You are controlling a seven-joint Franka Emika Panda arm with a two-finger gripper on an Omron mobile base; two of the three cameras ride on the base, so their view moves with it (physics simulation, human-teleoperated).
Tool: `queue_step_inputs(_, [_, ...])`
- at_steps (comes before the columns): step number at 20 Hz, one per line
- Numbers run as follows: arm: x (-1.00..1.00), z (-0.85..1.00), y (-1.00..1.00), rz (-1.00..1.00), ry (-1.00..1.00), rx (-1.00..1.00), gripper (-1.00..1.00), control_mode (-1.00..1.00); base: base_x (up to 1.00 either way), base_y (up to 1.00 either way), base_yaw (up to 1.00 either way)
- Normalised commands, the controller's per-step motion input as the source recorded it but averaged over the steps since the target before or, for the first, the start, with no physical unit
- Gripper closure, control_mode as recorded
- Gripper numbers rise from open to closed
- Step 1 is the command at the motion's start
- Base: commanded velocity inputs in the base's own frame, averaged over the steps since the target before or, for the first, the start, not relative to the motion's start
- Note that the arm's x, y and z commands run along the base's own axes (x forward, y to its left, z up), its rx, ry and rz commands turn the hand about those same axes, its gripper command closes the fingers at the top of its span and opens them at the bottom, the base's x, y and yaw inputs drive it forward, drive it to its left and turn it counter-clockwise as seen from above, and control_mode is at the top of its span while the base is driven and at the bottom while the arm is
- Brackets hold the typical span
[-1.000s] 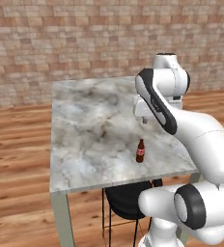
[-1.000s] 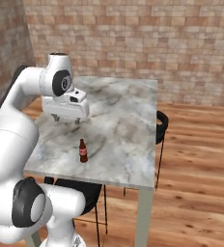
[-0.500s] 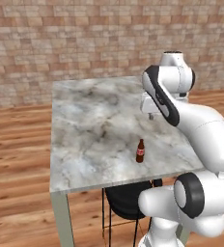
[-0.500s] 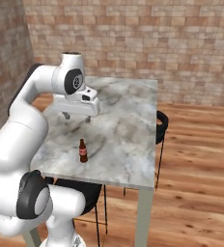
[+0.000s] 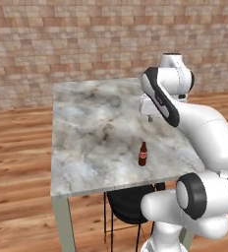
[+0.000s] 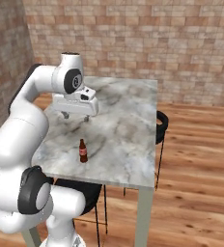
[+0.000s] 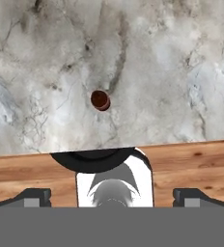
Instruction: Place the large bottle from the dining counter next to the other large bottle outside the sink, and place the small bottle from the dining counter next to the other small bottle inside the sink.
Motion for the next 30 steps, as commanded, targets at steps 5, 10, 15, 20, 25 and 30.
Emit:
queue_step_inputs(5, [0.20, -0.18, 0.17, 0.00, -0.03, -0.03, -1.00, -1.00, 0.00, 0.00, 0.00])
queue_step_inputs(10, [0.29, -0.25, 0.03, 0.00, -0.10, -0.05, -1.00, -1.00, 0.00, 0.00, 0.00])
queue_step_inputs(15, [0.27, -0.35, 0.00, 0.00, -0.08, -0.02, -1.00, -1.00, 0.00, 0.00, 0.00])
queue_step_inputs(20, [0.21, -0.33, 0.00, 0.00, -0.03, 0.00, -1.00, -1.00, 0.00, 0.00, 0.00])
queue_step_inputs(25, [0.14, -0.01, 0.00, 0.00, 0.00, 0.01, -1.00, -1.00, 0.00, 0.00, 0.00])
queue_step_inputs(30, [0.01, 0.00, 0.02, 0.00, 0.00, 0.01, -1.00, -1.00, 0.00, 0.00, 0.00])
